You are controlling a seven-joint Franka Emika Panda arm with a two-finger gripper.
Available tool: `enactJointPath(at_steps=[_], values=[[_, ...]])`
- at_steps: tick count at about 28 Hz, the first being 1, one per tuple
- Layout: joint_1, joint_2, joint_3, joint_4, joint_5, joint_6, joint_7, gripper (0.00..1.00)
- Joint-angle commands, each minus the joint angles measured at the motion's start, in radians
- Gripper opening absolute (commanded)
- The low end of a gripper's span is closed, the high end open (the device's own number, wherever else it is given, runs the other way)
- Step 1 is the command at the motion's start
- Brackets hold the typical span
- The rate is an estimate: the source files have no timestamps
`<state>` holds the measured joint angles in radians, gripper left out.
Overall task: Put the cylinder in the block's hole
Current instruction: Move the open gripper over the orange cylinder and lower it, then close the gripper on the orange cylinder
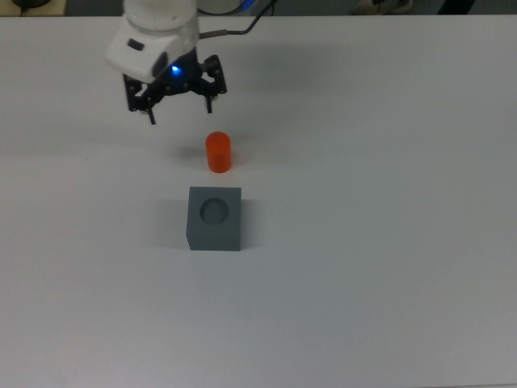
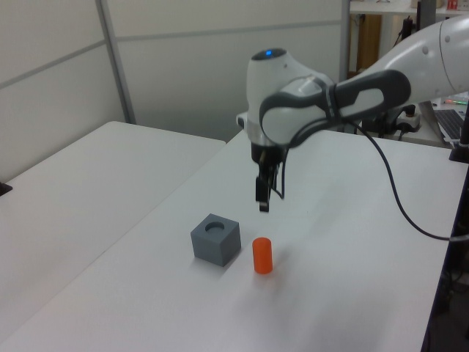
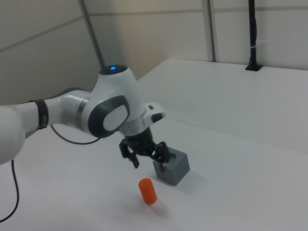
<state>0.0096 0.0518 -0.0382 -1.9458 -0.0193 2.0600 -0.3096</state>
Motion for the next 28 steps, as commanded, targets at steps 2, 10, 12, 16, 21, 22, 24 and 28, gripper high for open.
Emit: enactJointPath(at_steps=[2, 10, 12, 16, 21, 22, 24, 28], values=[[0.036, -0.021, 0.014, -0.094, 0.01, 0.061, -0.017, 1.0], [0.039, 0.074, 0.046, -0.084, -0.011, 0.104, -0.013, 1.0], [0.042, 0.1, 0.047, -0.082, -0.037, 0.123, -0.005, 1.0], [0.043, 0.119, 0.047, -0.081, -0.059, 0.14, -0.003, 1.0], [0.044, 0.141, 0.047, -0.064, -0.074, 0.152, -0.003, 0.73], [0.044, 0.145, 0.047, -0.062, -0.074, 0.152, -0.003, 0.63], [0.044, 0.148, 0.057, -0.059, -0.074, 0.152, -0.002, 0.35], [0.044, 0.148, 0.063, -0.05, -0.074, 0.151, 0.0, 0.1]])
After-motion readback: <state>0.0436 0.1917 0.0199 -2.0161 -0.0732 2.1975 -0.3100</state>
